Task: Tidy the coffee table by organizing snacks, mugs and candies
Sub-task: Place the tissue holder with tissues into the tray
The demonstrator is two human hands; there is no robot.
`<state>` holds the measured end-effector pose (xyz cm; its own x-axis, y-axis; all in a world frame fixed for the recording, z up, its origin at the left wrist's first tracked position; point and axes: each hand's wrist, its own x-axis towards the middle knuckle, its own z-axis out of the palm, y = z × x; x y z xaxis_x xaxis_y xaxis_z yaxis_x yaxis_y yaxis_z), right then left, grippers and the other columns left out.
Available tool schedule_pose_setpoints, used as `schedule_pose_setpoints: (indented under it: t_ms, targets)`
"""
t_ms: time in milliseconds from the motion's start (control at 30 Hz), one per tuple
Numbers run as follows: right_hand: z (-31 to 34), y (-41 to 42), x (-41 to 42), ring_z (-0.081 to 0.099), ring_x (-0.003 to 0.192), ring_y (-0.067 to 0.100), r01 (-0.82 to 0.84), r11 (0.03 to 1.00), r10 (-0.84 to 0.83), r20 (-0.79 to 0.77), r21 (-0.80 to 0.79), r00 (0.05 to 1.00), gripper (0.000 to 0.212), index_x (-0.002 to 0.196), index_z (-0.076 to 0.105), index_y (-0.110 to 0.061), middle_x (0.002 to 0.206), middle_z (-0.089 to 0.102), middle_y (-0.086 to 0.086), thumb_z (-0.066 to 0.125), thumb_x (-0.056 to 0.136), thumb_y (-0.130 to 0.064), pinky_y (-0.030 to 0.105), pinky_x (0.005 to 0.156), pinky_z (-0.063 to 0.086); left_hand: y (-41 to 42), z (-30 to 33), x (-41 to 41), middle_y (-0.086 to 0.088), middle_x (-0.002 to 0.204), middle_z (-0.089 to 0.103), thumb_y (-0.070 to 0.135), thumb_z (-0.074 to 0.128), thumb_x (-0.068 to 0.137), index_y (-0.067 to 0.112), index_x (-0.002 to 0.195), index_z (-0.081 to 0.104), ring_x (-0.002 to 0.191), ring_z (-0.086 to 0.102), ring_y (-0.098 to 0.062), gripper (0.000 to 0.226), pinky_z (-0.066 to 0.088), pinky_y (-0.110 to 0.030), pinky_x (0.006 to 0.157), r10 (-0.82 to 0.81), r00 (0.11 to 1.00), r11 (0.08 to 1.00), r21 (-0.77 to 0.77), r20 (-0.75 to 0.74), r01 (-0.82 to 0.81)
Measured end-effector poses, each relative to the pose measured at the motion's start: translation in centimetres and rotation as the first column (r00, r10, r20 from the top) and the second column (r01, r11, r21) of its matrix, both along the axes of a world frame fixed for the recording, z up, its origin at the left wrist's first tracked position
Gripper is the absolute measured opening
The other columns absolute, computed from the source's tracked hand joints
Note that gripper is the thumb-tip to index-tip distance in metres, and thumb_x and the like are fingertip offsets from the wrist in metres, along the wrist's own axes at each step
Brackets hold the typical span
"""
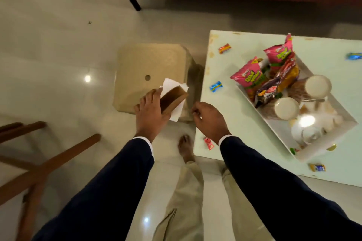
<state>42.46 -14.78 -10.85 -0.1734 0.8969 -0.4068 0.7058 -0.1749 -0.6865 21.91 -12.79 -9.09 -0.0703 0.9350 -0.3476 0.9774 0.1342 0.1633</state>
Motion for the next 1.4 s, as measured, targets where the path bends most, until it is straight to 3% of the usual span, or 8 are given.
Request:
schedule_pose_setpoints:
  t_ms: [167, 333, 567, 667, 800, 967, 1167, 1400]
  targets:
    - [-1.5, -0.1, -3.5, 0.062, 0.087, 0.023, 0.009, 0.996, -0.005, 0.045, -0.091, 0.999, 0.011, 0.094, 0.064, -0.020, 0.097, 0.067, 0.001, 0.055, 0.090, -0.015, 0.029, 0.070, 0.045, 2.2, -2.1, -2.2, 0.001, 0.134, 0.060, 0.050, 0.071, 0.084, 0.028, 0.138, 0.047, 0.121, 0.059, -0.027, 0.063, 0.041, -0.050, 0.101, 0.026, 0.996, 0.987, -0.159, 0.087, -0.011]
    - [-2.9, 0.7, -4.8, 0.063, 0.094, 0.019, 0.293, 0.925, -0.305, -0.014, -0.243, 0.952, 0.016, 0.104, 0.067, -0.015, 0.105, 0.067, 0.002, 0.059, 0.091, -0.011, 0.028, 0.081, 0.050, 2.2, -2.4, -2.8, 0.001, 0.123, 0.062, 0.046, 0.069, 0.087, 0.025, 0.129, 0.057, 0.108, 0.064, -0.026, 0.049, 0.049, -0.050, 0.099, 0.158, 0.947, 0.977, -0.184, 0.279, -0.108]
    - [-4.1, 3.1, -7.0, 0.063, 0.102, 0.017, 0.515, 0.691, -0.651, -0.126, -0.508, 0.748, 0.053, 0.129, 0.049, -0.020, 0.119, 0.060, 0.002, 0.078, 0.084, -0.026, 0.025, 0.078, 0.051, 1.8, -3.5, -3.9, 0.002, 0.115, 0.065, 0.037, 0.072, 0.091, 0.019, 0.128, 0.058, 0.101, 0.064, -0.012, 0.043, 0.053, -0.021, 0.077, 0.411, 0.659, 0.911, -0.271, 0.630, -0.310]
    - [-4.7, 3.7, -7.7, 0.066, 0.108, 0.024, 0.511, 0.686, -0.671, -0.179, -0.519, 0.719, 0.036, 0.103, 0.054, -0.031, 0.116, 0.066, 0.003, 0.082, 0.081, -0.026, 0.036, 0.088, 0.056, 2.5, -3.9, -5.0, 0.006, 0.108, 0.066, 0.037, 0.068, 0.096, 0.022, 0.119, 0.054, 0.100, 0.066, -0.014, 0.031, 0.053, -0.025, 0.072, 0.565, 0.430, 0.816, -0.401, 0.704, -0.416]
    - [-5.8, 4.7, -9.2, 0.068, 0.108, 0.027, 0.527, 0.681, -0.684, -0.187, -0.508, 0.705, 0.048, 0.121, 0.063, -0.014, 0.118, 0.070, 0.007, 0.084, 0.079, -0.026, 0.048, 0.096, 0.057, 3.4, -4.4, -6.7, -0.002, 0.119, 0.065, 0.039, 0.060, 0.101, 0.019, 0.130, 0.048, 0.106, 0.067, -0.024, 0.037, 0.062, -0.035, 0.066, 0.693, 0.217, 0.701, -0.572, 0.688, -0.426]
    - [-7.1, 5.3, -10.1, 0.068, 0.108, 0.028, 0.629, 0.612, -0.740, -0.066, -0.479, 0.669, 0.072, 0.129, 0.057, -0.010, 0.123, 0.068, 0.007, 0.089, 0.070, -0.038, 0.047, 0.093, 0.058, 3.8, -5.2, -8.0, -0.005, 0.121, 0.068, 0.042, 0.055, 0.103, 0.016, 0.136, 0.047, 0.103, 0.070, -0.026, 0.043, 0.061, -0.039, 0.069, 0.736, 0.139, 0.648, -0.630, 0.662, -0.428]
    - [-7.6, 5.1, -10.2, 0.064, 0.092, 0.021, 0.693, 0.603, -0.759, -0.016, -0.396, 0.651, 0.058, 0.113, 0.049, -0.020, 0.105, 0.062, -0.003, 0.089, 0.072, -0.029, 0.038, 0.081, 0.059, 3.1, -5.7, -9.1, -0.008, 0.125, 0.066, 0.042, 0.052, 0.104, 0.015, 0.135, 0.049, 0.112, 0.066, -0.034, 0.041, 0.058, -0.054, 0.090, 0.766, 0.038, 0.593, -0.681, 0.642, -0.430]
    - [-7.3, 4.6, -9.6, 0.067, 0.102, 0.026, 0.648, 0.632, -0.740, -0.083, -0.426, 0.667, 0.041, 0.121, 0.060, -0.012, 0.115, 0.068, 0.006, 0.074, 0.085, -0.023, 0.042, 0.089, 0.059, 2.7, -5.7, -8.6, -0.013, 0.137, 0.060, 0.043, 0.047, 0.106, 0.014, 0.141, 0.047, 0.109, 0.066, -0.030, 0.045, 0.058, -0.044, 0.079, 0.771, -0.054, 0.550, -0.707, 0.634, -0.444]
